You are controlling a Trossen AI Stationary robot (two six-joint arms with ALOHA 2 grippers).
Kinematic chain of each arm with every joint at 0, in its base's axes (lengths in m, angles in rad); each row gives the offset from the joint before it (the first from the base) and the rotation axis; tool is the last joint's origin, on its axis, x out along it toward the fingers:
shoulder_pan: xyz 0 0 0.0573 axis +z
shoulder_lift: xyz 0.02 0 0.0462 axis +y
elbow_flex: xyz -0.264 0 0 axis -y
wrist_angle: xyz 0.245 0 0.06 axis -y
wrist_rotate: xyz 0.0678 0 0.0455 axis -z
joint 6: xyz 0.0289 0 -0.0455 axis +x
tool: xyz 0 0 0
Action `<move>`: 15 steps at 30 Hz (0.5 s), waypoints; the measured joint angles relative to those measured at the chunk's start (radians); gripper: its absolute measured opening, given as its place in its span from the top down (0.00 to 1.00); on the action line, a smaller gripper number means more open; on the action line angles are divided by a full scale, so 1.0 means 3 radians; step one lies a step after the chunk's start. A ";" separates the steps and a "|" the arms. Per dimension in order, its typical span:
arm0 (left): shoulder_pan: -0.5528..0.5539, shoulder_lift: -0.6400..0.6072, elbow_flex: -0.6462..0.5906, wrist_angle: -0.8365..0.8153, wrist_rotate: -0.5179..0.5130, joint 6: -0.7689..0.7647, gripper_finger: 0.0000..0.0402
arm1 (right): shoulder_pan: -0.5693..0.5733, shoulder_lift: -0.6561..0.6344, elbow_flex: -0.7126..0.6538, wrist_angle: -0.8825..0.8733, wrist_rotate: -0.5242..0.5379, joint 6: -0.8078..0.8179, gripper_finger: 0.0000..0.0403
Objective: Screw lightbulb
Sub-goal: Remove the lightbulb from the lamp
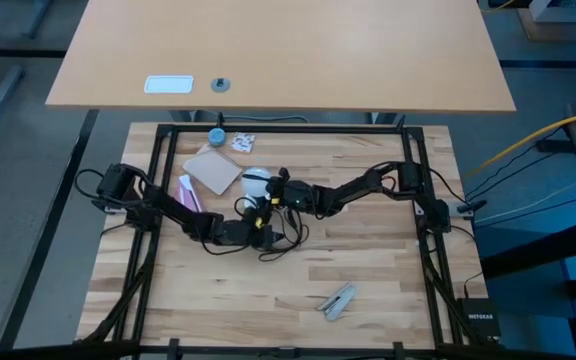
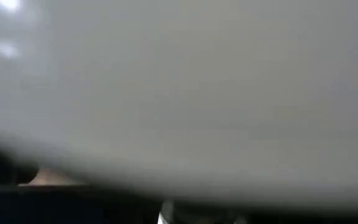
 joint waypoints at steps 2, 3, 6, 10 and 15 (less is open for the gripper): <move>-0.0031 -0.0001 0.0000 -0.0002 0.0001 0.0017 0.79 | 0.0001 0.0001 0.0000 0.0008 -0.0031 0.0002 0.59; -0.0043 -0.0003 0.0001 -0.0012 0.0000 0.0019 0.80 | 0.0002 0.0001 0.0000 0.0002 -0.0034 0.0000 0.59; -0.0053 -0.0007 -0.0008 -0.0072 -0.0039 0.0058 0.80 | 0.0001 0.0004 0.0001 -0.0012 -0.0102 -0.0019 0.59; -0.0012 -0.0043 -0.0106 -0.0041 -0.0176 0.0225 0.79 | -0.0006 0.0013 0.0002 -0.0061 -0.0154 -0.0164 0.59; 0.0026 -0.0134 -0.0195 -0.0097 -0.0215 0.0409 0.80 | -0.0008 0.0006 0.0005 -0.0169 -0.0138 -0.0229 0.59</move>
